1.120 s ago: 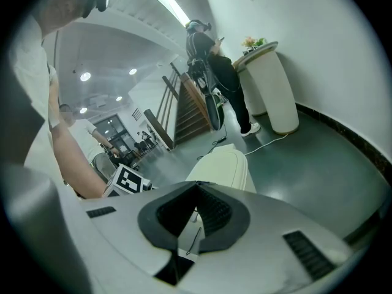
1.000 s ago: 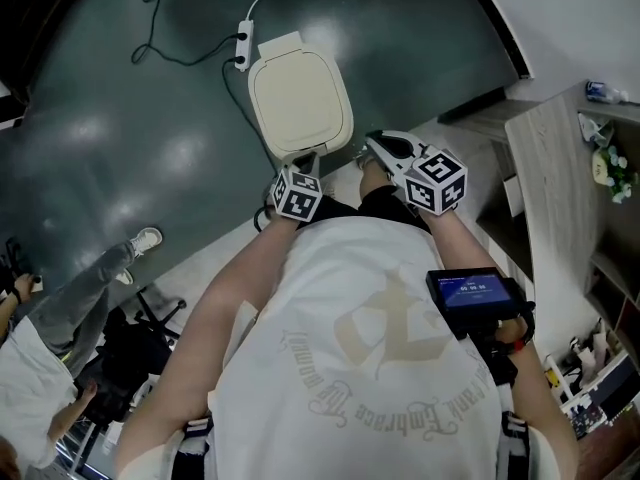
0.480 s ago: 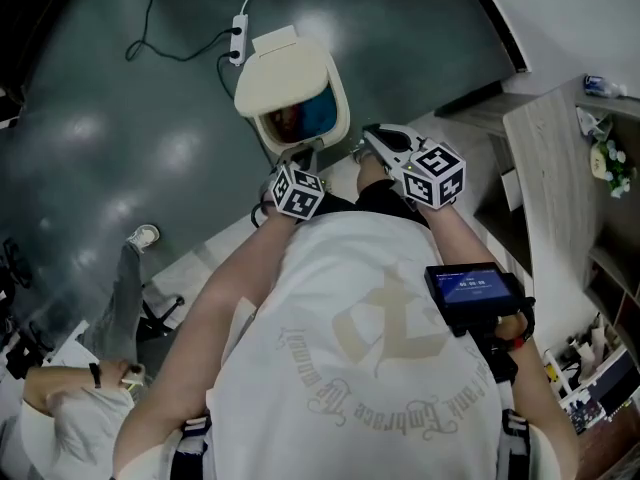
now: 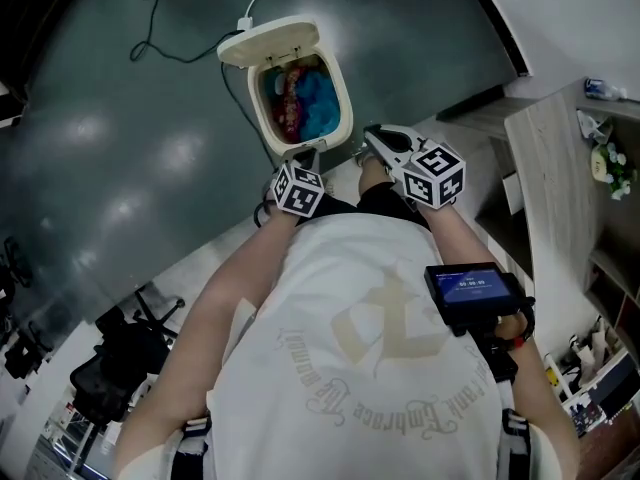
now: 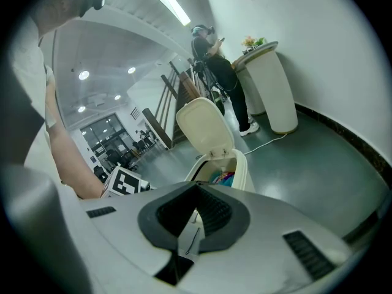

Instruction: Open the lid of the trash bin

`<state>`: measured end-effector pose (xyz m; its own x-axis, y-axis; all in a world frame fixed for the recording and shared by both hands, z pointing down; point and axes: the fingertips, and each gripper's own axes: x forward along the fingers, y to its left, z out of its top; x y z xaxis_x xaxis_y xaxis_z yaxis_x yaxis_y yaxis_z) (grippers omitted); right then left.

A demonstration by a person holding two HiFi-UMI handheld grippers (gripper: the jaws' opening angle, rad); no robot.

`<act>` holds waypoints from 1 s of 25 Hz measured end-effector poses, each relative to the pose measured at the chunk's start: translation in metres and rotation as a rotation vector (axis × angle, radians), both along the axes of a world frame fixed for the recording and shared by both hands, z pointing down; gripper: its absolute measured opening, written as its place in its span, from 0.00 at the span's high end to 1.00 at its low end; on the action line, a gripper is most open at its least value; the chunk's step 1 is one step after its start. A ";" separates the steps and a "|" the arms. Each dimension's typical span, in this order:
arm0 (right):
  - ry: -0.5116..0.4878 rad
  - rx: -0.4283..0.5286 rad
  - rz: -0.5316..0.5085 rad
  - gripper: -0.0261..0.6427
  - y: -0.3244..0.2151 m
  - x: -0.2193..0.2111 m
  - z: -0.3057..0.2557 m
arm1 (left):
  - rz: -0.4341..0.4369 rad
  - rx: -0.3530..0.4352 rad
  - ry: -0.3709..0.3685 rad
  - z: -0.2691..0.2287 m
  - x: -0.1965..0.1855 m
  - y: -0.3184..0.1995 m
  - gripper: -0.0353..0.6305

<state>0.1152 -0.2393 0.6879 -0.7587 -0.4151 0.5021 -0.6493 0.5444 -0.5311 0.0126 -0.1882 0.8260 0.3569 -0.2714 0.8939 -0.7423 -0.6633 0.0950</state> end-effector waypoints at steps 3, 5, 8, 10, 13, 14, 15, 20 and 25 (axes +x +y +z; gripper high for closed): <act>-0.001 0.003 0.000 0.95 0.001 -0.003 -0.001 | -0.034 -0.015 0.042 -0.002 -0.001 -0.003 0.92; -0.001 0.007 -0.001 0.95 0.002 -0.003 -0.003 | -0.087 -0.041 0.112 -0.005 -0.001 -0.006 0.92; -0.002 0.017 -0.004 0.95 0.001 -0.003 -0.006 | -0.175 -0.079 0.171 -0.012 -0.013 -0.009 0.92; -0.002 0.027 -0.005 0.95 0.001 -0.006 -0.010 | -0.229 -0.064 0.179 -0.020 -0.025 -0.014 0.93; -0.002 0.042 -0.007 0.95 0.002 -0.006 -0.017 | -0.308 -0.028 0.226 -0.038 -0.037 -0.020 0.92; -0.002 0.048 -0.007 0.95 0.003 -0.006 -0.019 | -0.323 -0.010 0.244 -0.045 -0.038 -0.022 0.93; -0.002 0.054 -0.007 0.95 0.003 -0.006 -0.020 | -0.333 0.014 0.263 -0.054 -0.038 -0.026 0.93; -0.008 0.090 0.002 0.95 -0.004 -0.005 -0.029 | -0.337 0.144 0.351 -0.100 -0.034 -0.047 0.93; -0.019 0.148 0.006 0.95 -0.002 -0.017 -0.053 | -0.330 0.236 0.412 -0.148 -0.038 -0.050 0.93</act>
